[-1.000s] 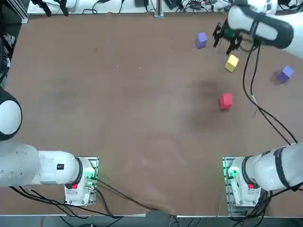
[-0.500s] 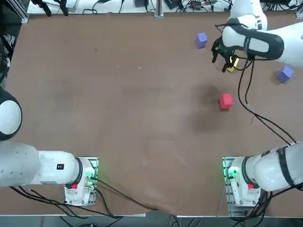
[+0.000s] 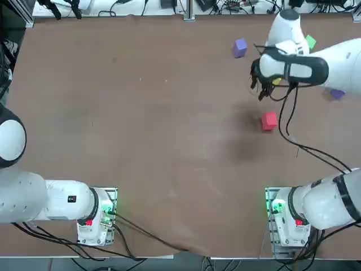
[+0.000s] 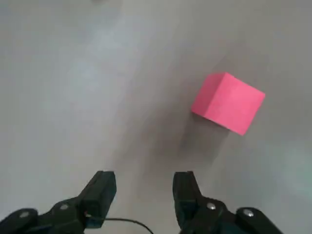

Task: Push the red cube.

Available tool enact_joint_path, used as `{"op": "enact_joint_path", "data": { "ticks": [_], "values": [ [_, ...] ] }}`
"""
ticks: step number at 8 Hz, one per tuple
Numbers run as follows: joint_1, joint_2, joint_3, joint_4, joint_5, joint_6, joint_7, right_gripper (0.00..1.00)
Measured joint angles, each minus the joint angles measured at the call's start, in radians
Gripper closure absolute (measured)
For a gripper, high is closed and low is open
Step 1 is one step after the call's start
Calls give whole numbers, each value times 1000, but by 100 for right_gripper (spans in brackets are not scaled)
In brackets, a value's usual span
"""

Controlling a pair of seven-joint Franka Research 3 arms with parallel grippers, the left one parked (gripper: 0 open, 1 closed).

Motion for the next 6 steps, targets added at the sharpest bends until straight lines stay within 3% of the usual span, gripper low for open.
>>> {"op": "enact_joint_path", "data": {
  "ticks": [6],
  "values": [
    [19,0,-2,-245,0,298,139,32]
  ]
}}
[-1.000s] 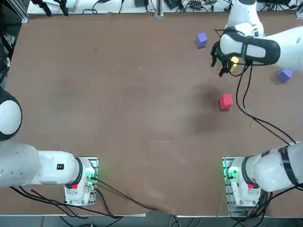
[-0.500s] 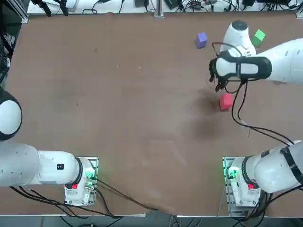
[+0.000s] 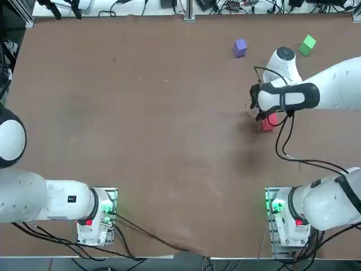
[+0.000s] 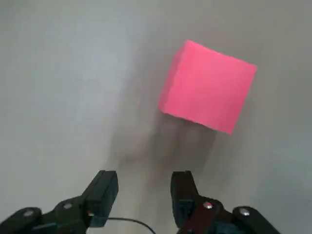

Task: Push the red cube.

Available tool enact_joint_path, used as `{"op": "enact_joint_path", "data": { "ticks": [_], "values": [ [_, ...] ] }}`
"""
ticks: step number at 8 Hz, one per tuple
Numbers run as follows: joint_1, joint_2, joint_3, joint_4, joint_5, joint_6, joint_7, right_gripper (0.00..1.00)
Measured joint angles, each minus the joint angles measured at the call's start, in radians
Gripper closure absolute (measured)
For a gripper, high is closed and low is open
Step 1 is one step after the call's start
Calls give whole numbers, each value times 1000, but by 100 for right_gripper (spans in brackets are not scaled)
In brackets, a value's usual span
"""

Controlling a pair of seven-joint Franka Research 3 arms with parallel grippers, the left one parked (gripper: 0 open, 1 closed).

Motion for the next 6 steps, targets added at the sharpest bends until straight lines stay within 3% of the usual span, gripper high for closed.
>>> {"op": "enact_joint_path", "data": {
  "ticks": [6],
  "values": [
    [-25,0,-11,-56,0,34,129,35]
  ]
}}
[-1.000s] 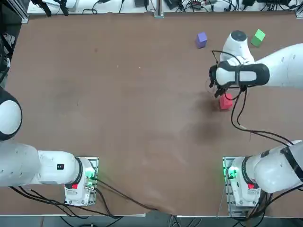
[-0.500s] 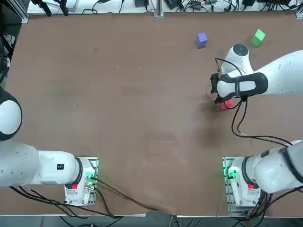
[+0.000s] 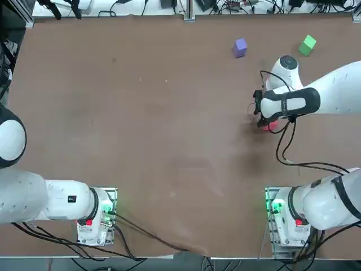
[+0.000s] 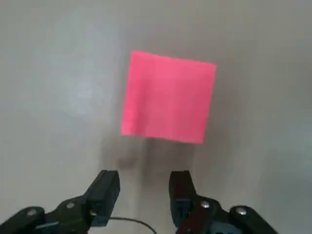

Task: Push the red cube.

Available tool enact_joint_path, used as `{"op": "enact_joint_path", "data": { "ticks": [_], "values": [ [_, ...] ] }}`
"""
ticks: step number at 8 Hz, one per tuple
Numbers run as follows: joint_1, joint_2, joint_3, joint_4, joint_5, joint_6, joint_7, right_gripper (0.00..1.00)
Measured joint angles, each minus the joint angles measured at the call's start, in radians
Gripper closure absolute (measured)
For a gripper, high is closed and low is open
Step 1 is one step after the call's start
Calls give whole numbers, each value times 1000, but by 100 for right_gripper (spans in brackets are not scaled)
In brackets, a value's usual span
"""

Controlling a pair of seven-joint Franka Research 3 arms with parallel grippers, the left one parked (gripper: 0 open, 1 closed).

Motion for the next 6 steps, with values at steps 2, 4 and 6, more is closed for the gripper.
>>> {"op": "enact_joint_path", "data": {
  "ticks": [2,4,6],
  "values": [
    [-13,0,-1,-27,0,53,1,35],
    [-21,9,-1,-52,0,90,1,35],
    [-29,29,-2,-55,0,112,4,36]
  ]
}}
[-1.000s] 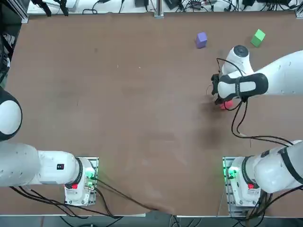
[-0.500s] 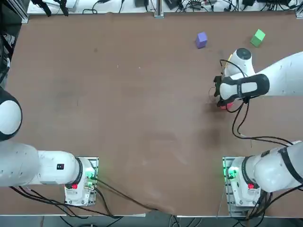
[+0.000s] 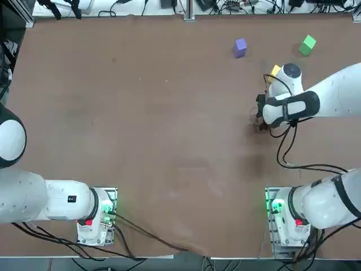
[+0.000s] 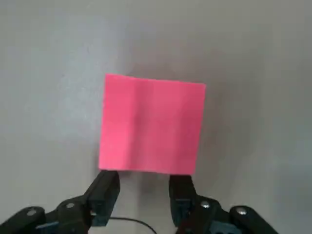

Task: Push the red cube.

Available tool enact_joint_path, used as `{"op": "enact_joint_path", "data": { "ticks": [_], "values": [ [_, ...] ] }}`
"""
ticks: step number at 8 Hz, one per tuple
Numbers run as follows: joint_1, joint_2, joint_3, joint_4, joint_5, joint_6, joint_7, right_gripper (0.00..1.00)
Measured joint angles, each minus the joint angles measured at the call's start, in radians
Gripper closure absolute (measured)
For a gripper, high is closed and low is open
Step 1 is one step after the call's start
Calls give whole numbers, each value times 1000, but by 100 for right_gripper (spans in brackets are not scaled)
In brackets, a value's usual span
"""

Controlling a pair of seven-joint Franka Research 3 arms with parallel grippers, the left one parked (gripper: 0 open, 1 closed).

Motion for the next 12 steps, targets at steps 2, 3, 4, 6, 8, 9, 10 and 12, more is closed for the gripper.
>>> {"op": "enact_joint_path", "data": {
  "ticks": [2,3,4,6,8,9,10,12],
  "values": [
    [-18,5,-1,0,0,4,0,37],
    [-26,6,-1,0,0,4,0,37],
    [-34,7,-2,0,0,4,1,40],
    [-48,11,-3,0,0,4,1,42],
    [-67,16,-3,0,0,4,0,44],
    [-76,18,-4,0,0,4,-2,46],
    [-88,19,-4,0,0,4,-8,46],
    [-135,21,-7,0,0,4,-53,46]
  ]
}}
